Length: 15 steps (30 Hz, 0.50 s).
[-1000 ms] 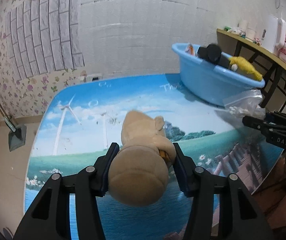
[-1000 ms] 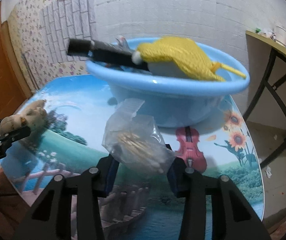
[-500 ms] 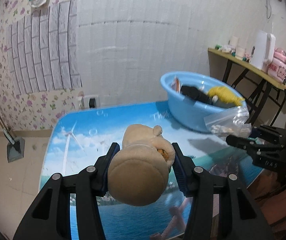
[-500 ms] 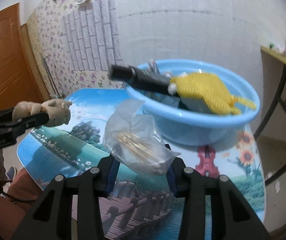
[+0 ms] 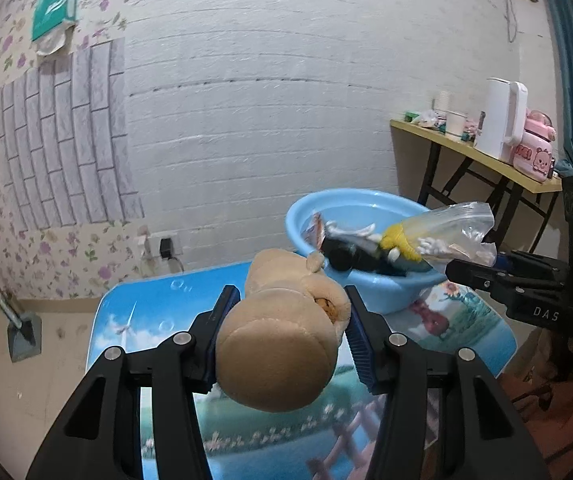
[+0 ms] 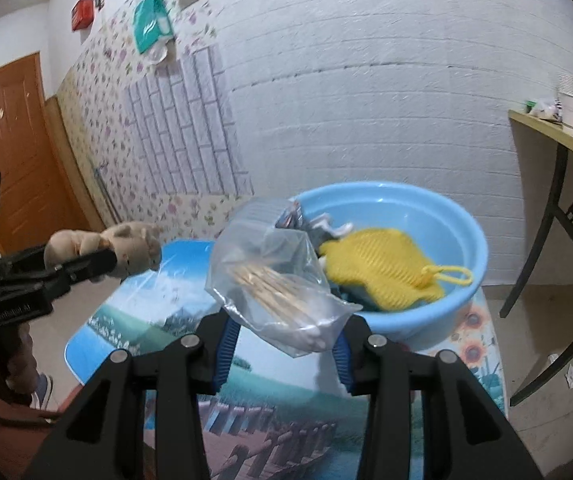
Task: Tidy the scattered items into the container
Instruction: 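Lower the teddy bear and swab bag into the basin and open both grippers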
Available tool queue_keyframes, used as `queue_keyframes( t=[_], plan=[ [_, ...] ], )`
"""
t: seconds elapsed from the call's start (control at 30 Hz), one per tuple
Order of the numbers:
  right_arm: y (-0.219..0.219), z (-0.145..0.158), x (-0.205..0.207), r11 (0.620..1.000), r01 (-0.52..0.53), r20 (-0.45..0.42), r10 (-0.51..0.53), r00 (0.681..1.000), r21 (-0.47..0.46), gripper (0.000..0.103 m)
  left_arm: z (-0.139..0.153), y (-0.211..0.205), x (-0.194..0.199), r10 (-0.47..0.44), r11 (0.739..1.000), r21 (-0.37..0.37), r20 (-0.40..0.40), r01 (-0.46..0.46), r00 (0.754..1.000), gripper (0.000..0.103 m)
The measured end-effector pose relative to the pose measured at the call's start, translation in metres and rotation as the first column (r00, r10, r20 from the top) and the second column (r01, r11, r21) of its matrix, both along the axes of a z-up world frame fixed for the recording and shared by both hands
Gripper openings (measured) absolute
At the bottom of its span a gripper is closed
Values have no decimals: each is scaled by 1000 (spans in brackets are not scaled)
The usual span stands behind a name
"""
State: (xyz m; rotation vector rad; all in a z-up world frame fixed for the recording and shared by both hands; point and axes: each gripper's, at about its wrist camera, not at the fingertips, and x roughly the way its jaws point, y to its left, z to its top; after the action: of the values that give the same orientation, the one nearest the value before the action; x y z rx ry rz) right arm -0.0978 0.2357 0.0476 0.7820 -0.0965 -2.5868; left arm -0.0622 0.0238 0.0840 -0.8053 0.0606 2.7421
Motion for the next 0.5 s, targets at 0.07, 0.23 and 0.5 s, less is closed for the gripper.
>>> queue_keyframes(
  t=[0.07,0.23,0.5],
  plan=[
    [8,2,-5,1000,26,-6,-26,1000,12,41,6,7,-9,-19,1000,6,-7,19,1000,51],
    [34,7,-26,996,91,5,-91,996,-7,41,17,29,-34,-61,998,1,-27,61,998,51],
    [49,12,-56,992,128,4,-128,992,6,41,20,72,-70,-137,990,-26,-24,137,990,51]
  ],
)
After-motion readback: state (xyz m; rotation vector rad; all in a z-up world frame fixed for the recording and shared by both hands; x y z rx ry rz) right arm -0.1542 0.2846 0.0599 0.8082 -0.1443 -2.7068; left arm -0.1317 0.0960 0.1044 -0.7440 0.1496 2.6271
